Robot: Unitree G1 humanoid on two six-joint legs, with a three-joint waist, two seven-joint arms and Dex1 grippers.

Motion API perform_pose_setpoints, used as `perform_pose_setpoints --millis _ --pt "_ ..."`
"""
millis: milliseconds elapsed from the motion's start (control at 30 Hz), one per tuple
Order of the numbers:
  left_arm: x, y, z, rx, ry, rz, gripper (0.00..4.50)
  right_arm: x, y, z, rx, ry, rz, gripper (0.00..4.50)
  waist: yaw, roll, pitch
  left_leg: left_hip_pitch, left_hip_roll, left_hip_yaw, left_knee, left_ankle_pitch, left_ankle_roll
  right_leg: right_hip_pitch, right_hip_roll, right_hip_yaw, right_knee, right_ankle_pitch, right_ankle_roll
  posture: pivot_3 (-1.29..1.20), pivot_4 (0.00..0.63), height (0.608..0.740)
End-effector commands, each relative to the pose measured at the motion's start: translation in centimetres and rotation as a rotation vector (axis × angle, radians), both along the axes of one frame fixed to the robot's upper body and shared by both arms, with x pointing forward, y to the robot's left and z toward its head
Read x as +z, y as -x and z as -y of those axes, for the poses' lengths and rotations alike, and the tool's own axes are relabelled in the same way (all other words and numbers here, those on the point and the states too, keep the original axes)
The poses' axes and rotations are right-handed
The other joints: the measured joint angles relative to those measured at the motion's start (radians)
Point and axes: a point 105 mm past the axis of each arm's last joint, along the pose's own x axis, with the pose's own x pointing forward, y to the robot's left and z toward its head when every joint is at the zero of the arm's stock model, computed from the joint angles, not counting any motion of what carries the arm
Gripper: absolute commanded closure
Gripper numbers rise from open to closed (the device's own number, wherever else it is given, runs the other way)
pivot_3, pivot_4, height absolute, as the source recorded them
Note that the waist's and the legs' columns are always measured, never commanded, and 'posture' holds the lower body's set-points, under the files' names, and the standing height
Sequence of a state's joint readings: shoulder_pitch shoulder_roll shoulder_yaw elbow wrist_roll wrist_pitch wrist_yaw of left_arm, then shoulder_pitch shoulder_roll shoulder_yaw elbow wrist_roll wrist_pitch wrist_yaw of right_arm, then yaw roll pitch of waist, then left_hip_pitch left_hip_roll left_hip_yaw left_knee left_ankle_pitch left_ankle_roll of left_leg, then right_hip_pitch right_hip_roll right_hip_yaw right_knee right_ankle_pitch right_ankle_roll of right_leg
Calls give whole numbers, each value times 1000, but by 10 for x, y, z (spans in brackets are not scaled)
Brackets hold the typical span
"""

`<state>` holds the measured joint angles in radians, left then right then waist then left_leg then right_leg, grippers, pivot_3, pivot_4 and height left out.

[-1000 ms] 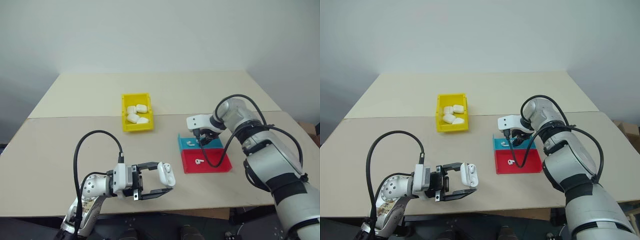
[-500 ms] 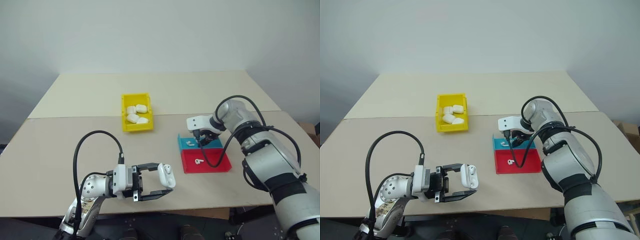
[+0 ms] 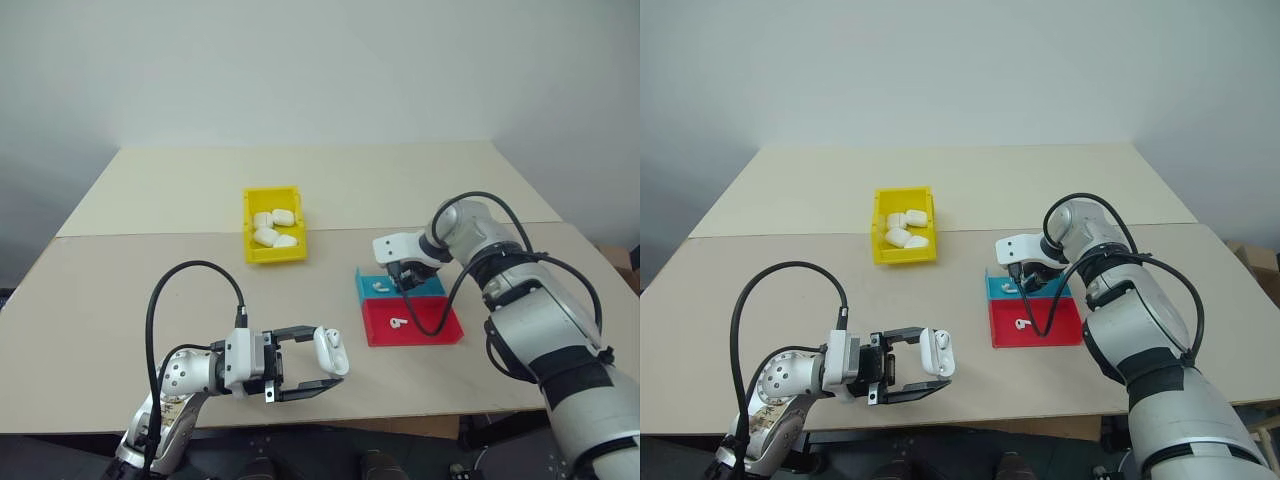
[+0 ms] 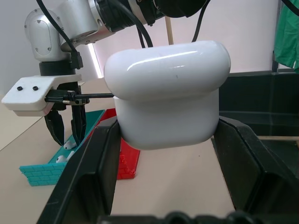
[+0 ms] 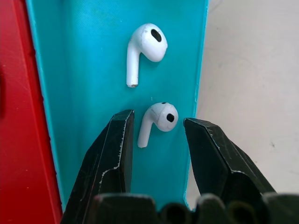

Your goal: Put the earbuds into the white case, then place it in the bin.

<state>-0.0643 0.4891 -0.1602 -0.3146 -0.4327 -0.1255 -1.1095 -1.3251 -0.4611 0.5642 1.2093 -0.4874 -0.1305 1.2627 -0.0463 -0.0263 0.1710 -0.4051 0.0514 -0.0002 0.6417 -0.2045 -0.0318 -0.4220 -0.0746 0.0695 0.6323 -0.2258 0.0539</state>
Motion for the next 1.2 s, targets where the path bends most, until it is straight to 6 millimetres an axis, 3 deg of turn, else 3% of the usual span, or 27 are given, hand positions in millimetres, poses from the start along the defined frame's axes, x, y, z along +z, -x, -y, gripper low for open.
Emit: perform_pose_setpoints --millis 33,567,700,1000,1100,1200 --pt "8 4 3 -15 7 29 1721 11 -3 -4 10 -25 30 2769 0 0 0 0 0 0 0 0 0 0 0 0 0 0 0 0 150 740" --pt "8 4 3 -13 6 26 1721 10 -3 -6 31 -16 34 2769 0 0 0 0 0 0 0 0 0 0 0 0 0 0 0 0 150 740" --pt "8 4 3 -13 6 24 1721 9 -2 -4 31 -8 32 3624 0 0 0 0 0 0 0 0 0 0 0 0 0 0 0 0 150 740" --pt "9 5 2 -17 5 21 1721 9 -2 -3 30 -5 36 3624 0 0 0 0 0 0 0 0 0 0 0 0 0 0 0 0 150 740" --pt "9 5 3 -18 8 22 1721 16 -4 -3 27 -29 54 3624 0 0 0 0 0 0 0 0 0 0 0 0 0 0 0 0 150 740" --pt "12 4 4 -16 18 28 1721 41 -7 -4 1 -145 97 3624 0 0 0 0 0 0 0 0 0 0 0 0 0 0 0 0 150 740"
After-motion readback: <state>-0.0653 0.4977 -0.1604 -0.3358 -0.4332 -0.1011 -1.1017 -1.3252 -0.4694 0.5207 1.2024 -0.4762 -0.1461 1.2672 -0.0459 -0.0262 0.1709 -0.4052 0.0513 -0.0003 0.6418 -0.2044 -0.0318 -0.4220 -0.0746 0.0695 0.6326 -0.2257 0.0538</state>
